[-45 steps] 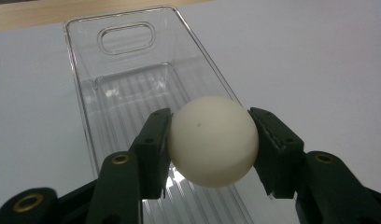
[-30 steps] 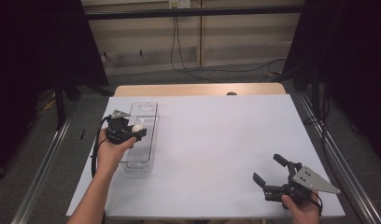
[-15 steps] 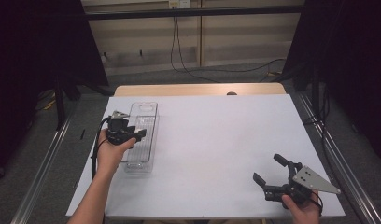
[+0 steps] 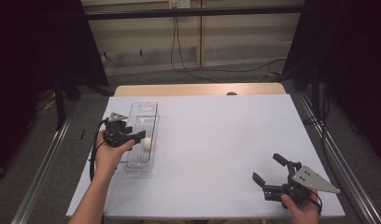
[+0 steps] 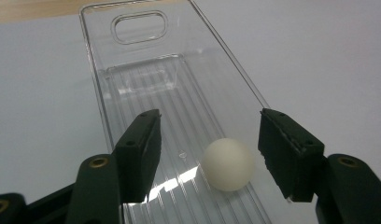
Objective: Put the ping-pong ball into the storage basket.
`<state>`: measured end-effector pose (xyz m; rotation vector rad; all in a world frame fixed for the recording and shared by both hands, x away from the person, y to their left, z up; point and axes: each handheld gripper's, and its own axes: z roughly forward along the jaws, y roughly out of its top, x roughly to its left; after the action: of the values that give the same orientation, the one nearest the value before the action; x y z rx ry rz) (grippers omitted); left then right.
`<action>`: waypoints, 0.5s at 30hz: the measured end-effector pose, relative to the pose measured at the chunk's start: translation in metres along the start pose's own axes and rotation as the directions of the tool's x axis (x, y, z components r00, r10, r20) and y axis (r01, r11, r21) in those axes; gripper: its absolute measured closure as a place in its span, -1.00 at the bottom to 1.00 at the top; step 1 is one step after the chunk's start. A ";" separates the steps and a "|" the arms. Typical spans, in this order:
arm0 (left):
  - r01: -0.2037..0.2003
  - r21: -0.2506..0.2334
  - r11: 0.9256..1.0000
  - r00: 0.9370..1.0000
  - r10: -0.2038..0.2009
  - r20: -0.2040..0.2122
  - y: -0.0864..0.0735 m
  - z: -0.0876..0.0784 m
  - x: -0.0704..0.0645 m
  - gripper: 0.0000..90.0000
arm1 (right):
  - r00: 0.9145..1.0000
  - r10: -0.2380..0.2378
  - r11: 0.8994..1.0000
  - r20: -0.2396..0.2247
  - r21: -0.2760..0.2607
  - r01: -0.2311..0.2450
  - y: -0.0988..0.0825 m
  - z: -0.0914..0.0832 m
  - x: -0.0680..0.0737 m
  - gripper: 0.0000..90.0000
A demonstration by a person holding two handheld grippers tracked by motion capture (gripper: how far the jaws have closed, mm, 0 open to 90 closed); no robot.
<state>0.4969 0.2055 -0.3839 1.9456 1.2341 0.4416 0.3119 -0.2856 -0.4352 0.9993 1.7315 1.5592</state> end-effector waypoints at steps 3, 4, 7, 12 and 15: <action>0.000 -0.004 1.000 1.000 0.001 0.012 -0.001 -0.002 0.000 -0.18 | 1.000 -0.006 1.000 0.002 -0.005 0.006 0.000 0.001 0.000 -0.95; -0.006 -0.006 1.000 1.000 0.006 0.011 -0.001 -0.004 -0.001 -0.21 | 1.000 -0.005 1.000 -0.001 -0.007 0.005 0.000 0.001 0.000 -0.95; -0.015 -0.032 0.999 1.000 0.016 0.027 -0.001 -0.008 -0.002 -0.29 | 1.000 -0.006 1.000 -0.005 -0.004 0.006 0.000 0.001 0.000 -0.95; -0.005 -0.066 0.998 0.999 0.008 0.038 -0.002 -0.012 -0.005 -0.42 | 1.000 -0.005 1.000 -0.003 -0.005 0.005 0.001 0.002 0.001 -0.95; -0.003 -0.090 0.996 0.999 0.007 0.041 -0.003 -0.015 -0.006 -0.50 | 1.000 -0.003 1.000 0.000 -0.006 0.003 0.000 0.003 0.001 -0.95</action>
<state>0.4826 0.2075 -0.3756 1.8735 1.1643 0.4501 0.3141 -0.2835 -0.4352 0.9932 1.7270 1.5619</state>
